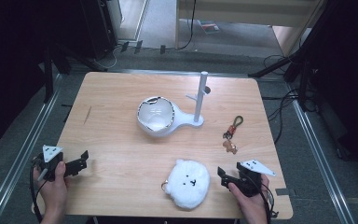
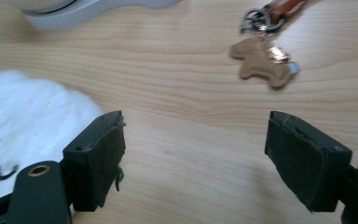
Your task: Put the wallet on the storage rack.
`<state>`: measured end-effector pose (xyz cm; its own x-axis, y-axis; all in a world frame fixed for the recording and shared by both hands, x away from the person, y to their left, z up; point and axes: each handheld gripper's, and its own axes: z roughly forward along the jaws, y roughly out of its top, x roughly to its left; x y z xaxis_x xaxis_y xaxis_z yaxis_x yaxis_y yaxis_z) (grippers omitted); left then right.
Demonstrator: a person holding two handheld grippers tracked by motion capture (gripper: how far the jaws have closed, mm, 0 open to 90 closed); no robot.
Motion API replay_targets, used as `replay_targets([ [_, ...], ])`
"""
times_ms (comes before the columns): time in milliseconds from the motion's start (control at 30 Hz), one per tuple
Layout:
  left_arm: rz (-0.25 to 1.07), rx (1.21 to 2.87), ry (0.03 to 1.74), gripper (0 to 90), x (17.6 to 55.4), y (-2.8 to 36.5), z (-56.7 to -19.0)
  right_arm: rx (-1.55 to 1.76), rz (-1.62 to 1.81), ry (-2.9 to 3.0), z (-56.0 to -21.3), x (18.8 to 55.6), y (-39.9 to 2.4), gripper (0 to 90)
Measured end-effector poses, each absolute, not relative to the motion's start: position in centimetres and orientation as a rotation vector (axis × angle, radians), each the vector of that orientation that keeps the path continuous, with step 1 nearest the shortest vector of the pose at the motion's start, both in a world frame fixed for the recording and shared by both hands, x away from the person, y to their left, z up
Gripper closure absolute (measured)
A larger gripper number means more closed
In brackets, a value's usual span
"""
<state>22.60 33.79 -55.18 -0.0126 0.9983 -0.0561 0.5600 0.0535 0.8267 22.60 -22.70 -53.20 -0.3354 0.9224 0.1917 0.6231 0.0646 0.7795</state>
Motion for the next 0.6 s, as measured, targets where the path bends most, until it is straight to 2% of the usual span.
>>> replay_targets([
  [600, 0.818, 1.590, 1.652, 0.0, 22.6, 33.8, -55.2, 1.483, 1.222, 2.283, -53.7, 22.2, -18.3, 13.9],
])
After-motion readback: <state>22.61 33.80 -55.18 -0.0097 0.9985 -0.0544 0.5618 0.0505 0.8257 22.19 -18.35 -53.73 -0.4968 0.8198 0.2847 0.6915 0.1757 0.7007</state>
